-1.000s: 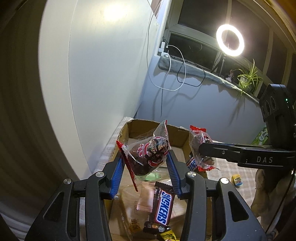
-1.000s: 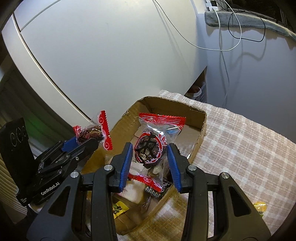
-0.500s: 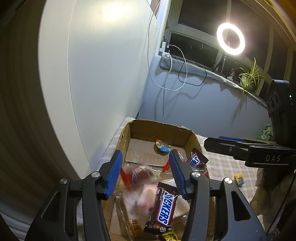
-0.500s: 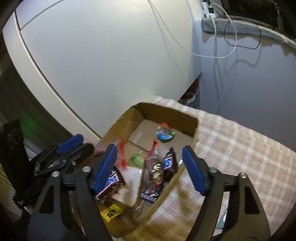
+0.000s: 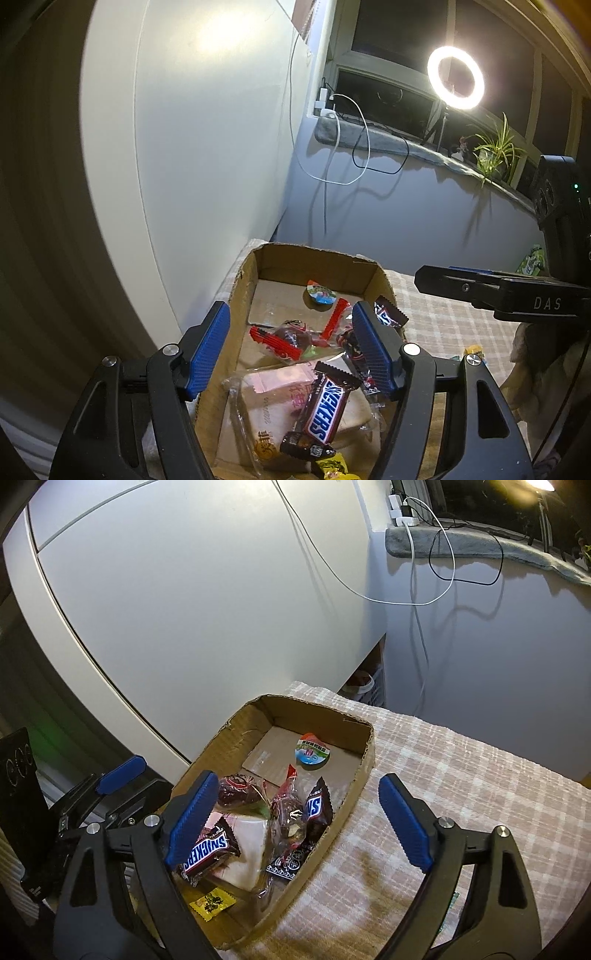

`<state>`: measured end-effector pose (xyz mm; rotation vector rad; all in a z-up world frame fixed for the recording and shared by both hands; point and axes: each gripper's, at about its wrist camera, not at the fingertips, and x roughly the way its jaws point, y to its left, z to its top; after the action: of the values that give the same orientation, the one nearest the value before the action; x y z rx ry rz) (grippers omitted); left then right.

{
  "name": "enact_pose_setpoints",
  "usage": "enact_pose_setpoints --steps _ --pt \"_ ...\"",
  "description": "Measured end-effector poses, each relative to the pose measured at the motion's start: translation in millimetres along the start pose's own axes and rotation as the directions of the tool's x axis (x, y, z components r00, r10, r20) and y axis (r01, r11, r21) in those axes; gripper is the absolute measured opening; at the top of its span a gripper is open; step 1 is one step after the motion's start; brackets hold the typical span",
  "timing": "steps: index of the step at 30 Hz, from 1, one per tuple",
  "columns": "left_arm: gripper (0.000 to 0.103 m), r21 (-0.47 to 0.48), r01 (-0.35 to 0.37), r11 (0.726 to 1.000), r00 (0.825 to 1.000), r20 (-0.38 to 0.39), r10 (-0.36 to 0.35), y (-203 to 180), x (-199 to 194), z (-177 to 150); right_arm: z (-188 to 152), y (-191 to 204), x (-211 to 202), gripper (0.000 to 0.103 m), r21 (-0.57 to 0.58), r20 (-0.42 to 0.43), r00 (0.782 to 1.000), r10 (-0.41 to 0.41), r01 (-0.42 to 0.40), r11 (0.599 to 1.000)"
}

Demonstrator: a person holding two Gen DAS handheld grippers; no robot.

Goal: Organize snacks
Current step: 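Move both tools back to the green mint and yellow jelly cup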

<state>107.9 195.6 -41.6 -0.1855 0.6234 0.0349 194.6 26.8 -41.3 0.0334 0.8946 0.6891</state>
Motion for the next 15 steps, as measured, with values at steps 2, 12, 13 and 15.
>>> enact_pose_setpoints --steps 2,12,13,15 --pt "0.068 0.003 0.002 1.0 1.0 0.004 -0.002 -2.6 -2.1 0.5 -1.0 -0.3 -3.1 0.091 0.0 0.003 1.0 0.0 0.0 1.0" --pt "0.068 0.034 0.024 0.999 0.999 0.021 -0.025 -23.0 -16.1 0.0 -9.0 -7.2 -28.6 0.091 -0.002 0.022 1.0 -0.017 0.017 1.0" --pt "0.068 0.036 0.026 0.999 0.999 0.022 -0.027 -25.3 -17.0 -0.2 -10.3 -9.4 -32.7 0.091 -0.001 0.026 0.999 -0.02 0.02 1.0" --pt "0.068 0.046 0.033 0.998 0.999 0.021 -0.034 -31.9 -18.4 -0.9 -12.8 -13.4 -39.3 0.091 0.001 0.031 0.999 -0.027 0.027 1.0"
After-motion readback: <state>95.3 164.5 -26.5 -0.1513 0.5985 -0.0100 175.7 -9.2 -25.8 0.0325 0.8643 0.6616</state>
